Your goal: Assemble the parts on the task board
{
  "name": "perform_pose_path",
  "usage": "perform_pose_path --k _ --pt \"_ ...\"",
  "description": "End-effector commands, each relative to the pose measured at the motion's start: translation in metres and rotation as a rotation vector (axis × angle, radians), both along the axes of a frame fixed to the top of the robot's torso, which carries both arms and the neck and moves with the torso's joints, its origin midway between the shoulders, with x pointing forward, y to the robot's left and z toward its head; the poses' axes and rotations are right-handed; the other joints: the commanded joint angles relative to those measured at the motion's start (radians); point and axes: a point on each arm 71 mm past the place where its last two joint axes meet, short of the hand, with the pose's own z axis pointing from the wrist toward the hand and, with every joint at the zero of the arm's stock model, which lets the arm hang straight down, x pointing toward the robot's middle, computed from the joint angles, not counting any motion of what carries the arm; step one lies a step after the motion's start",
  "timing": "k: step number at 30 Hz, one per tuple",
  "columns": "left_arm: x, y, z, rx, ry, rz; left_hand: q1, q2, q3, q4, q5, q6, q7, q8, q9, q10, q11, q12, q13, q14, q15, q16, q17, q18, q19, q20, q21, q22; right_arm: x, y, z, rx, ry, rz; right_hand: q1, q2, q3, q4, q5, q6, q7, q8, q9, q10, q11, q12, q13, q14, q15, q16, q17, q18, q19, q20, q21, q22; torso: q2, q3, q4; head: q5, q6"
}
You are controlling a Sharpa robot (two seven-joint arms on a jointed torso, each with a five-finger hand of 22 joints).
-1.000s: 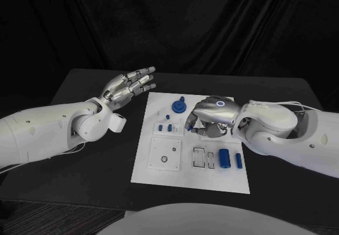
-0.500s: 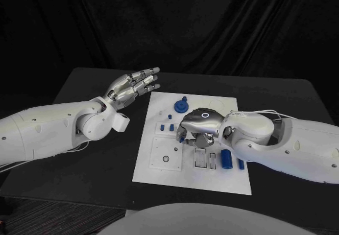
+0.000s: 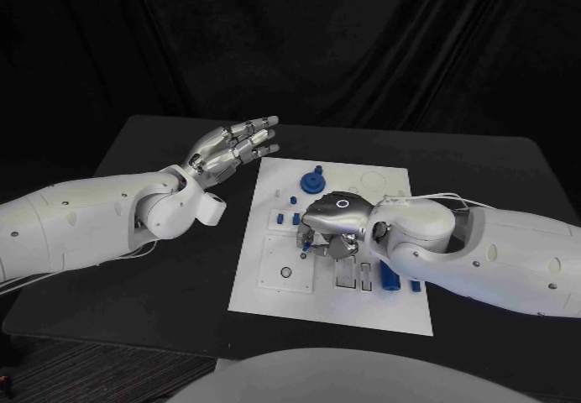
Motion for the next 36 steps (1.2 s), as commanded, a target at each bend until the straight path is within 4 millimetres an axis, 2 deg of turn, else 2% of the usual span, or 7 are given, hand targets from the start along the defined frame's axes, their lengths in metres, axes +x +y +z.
perform_pose_path --k 1,14,36 --pt "-0.0019 -0.0002 0.0084 -0.086 -0.095 -0.008 0.005 0.004 -0.001 -0.007 0.004 0.001 0.007 0.006 0.002 0.003 0.008 0.004 0.001 0.003 0.006 0.006 0.001 -0.018 0.005 0.0 0.005 0.001 -0.0001 0.0007 -0.0018 -0.009 0.002 -0.011 -0.002 0.004 -0.003 -0.005 0.006 -0.009 -0.001 -0.006 -0.001 0.0 0.005 -0.005 0.001 0.008 -0.002 0.006 0.001 -0.005 0.004 -0.002 0.004 0.027 -0.001 0.0002 -0.0005 0.004 0.0" --pt "-0.0012 -0.0024 0.0078 -0.089 -0.092 -0.017 0.006 0.009 0.0 -0.01 0.006 0.013 0.022 0.008 0.003 0.003 0.0 0.003 0.001 0.003 0.007 0.008 0.001 -0.022 0.007 -0.001 0.005 -0.002 -0.0031 0.0044 -0.003 -0.018 0.011 -0.007 -0.001 0.0 -0.005 -0.008 0.006 -0.009 -0.001 -0.008 -0.002 0.005 0.003 -0.003 0.003 0.006 -0.003 0.007 0.003 -0.003 0.002 -0.003 -0.006 0.027 0.0 0.0003 -0.0005 0.016 0.0" --pt "-0.0009 -0.0033 0.0058 -0.089 -0.085 -0.022 0.005 0.01 0.0 -0.011 0.006 0.018 0.029 0.01 0.004 0.002 -0.004 0.001 0.001 0.002 0.008 0.008 0.001 -0.023 0.008 -0.001 0.005 -0.003 -0.0053 0.0016 -0.0077 -0.061 0.035 -0.021 0.0 -0.004 -0.005 -0.012 0.001 -0.016 0.002 -0.016 -0.004 0.002 0.006 -0.007 0.003 -0.004 -0.001 0.005 0.003 -0.001 -0.006 -0.002 -0.033 0.027 -0.001 -0.0001 -0.0008 0.02 0.0"
